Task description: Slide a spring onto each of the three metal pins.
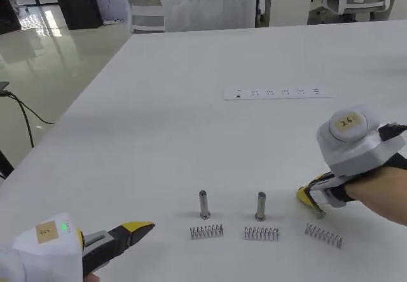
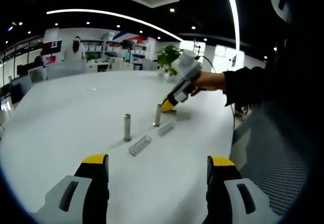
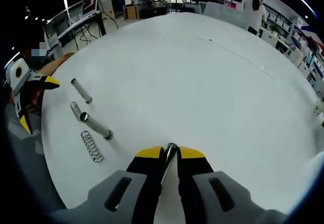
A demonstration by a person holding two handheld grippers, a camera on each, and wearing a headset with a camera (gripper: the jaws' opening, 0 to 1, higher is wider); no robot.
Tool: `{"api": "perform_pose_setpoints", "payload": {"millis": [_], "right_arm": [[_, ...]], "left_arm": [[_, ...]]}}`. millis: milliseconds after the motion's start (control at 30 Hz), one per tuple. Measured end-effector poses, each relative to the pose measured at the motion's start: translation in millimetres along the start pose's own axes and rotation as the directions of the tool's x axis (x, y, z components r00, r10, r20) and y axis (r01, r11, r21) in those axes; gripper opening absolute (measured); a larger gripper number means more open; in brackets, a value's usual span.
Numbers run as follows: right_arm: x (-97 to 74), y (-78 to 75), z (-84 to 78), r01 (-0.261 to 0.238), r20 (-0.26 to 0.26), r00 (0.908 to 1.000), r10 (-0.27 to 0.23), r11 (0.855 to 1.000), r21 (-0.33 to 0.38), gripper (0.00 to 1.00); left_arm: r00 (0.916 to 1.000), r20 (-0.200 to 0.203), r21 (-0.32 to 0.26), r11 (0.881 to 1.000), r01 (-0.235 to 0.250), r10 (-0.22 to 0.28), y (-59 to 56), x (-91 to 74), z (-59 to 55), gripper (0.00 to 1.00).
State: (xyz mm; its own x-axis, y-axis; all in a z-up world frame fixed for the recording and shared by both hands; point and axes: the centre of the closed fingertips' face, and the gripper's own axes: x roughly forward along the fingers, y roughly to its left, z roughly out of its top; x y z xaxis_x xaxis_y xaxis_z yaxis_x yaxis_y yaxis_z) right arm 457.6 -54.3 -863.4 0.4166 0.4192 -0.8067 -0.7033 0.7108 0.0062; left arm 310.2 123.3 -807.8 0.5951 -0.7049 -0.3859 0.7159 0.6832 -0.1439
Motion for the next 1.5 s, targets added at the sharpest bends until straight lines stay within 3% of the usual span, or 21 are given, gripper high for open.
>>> {"api": "perform_pose_setpoints", "payload": {"millis": [100,333,567,967,1500], "right_arm": [[0.7,0.2,-0.1,0.023,-0.014,0.9996,-0.024,0.999,-0.034,0.09],[1.1,2.7,-0.6,0.02,-0.047,0.9987,-0.022,0.999,-0.038,0.05],[-5.6,2.8,-0.7,0.003,-0.024,0.9997,-0.003,1.0,-0.002,0.05],[-38.6,5.8,4.3,-0.016,0.044,0.999,0.013,0.999,0.051,0.05],[-54.9,6.7,-5.7,-0.006,0.093,0.9956,-0.001,0.997,0.074,0.05]], "left_arm": [[1.0,0.001,0.0,1.0,0.0,0.0,-0.2,0.2,0.1,0.76],[1.0,-0.002,0.004,1.0,0.001,-0.001,-0.5,0.0,-0.2,0.75],[1.0,0.001,0.005,1.0,-0.001,0.001,0.4,-0.1,0.4,0.75],[1.0,-0.001,0.008,1.0,-0.001,0.001,0.2,-0.1,1.6,0.75],[0.9999,-0.006,0.022,1.0,0.011,-0.011,-2.6,0.3,1.1,0.75]]}}
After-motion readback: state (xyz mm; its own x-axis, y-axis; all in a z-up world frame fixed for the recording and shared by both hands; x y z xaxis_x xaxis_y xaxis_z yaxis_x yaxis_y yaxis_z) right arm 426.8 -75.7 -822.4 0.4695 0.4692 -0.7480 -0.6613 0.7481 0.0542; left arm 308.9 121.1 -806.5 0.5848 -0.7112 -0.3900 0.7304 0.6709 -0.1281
